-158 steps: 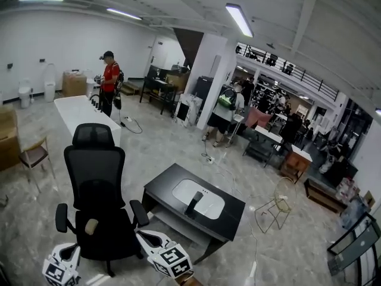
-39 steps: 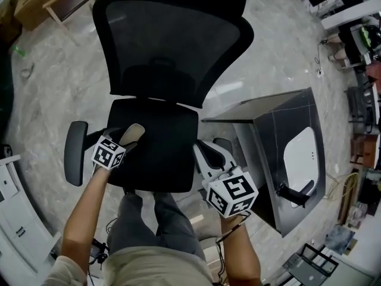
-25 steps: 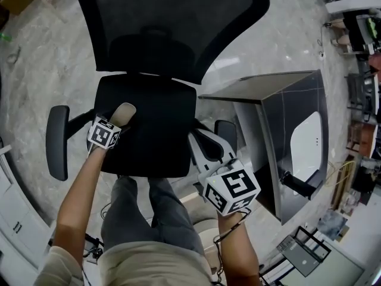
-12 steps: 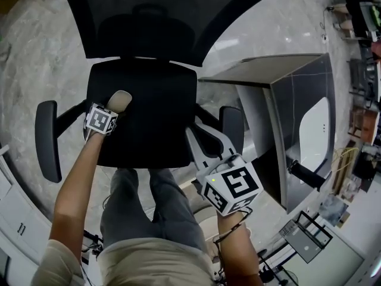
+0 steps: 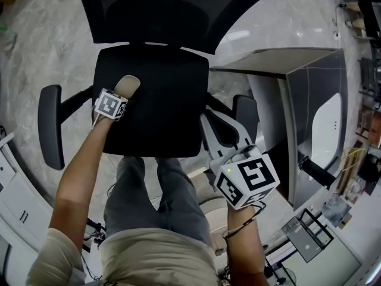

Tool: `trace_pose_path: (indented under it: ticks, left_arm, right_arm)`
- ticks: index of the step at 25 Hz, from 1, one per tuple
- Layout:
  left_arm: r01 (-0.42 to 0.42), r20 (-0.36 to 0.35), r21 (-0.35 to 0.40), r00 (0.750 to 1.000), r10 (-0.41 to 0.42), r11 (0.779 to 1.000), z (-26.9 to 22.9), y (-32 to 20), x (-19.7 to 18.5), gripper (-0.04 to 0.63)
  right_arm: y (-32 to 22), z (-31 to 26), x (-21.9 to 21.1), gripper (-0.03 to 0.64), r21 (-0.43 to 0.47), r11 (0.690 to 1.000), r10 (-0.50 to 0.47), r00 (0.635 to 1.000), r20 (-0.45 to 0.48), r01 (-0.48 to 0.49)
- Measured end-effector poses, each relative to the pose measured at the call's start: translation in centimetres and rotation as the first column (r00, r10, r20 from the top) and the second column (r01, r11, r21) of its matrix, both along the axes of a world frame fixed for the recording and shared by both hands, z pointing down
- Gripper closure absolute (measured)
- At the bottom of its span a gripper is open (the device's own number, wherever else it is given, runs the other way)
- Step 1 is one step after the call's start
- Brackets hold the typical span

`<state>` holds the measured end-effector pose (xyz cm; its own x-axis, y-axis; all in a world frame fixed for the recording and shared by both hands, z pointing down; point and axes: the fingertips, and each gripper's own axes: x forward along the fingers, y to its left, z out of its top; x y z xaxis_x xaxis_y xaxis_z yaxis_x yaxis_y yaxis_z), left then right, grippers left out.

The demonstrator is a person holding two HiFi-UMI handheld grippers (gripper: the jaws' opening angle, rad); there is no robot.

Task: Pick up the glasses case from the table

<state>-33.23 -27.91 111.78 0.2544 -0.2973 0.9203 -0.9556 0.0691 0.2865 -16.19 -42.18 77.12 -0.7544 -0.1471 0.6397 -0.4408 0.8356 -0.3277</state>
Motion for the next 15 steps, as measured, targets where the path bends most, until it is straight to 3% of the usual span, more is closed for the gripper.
trace_pose_path:
  ticks: [4, 15]
  left_arm:
    - [0.039, -0.033, 0.017, 0.999, -0.038, 0.999, -1.4, -0.3, 0.0, 0.179]
    - [0.110, -0.067, 0.199, 0.993, -0.098, 0.974, -10.9, -3.8, -1.0, 0.181]
  right_arm:
    - [0.2, -0.5, 0.1, 0.589, 0.002, 1.000, -0.002, 1.000, 0.002, 0.002]
    - [1.1, -4.5, -0.6, 0.589, 0.030, 1.000, -0.011, 0.999, 0.036, 0.010]
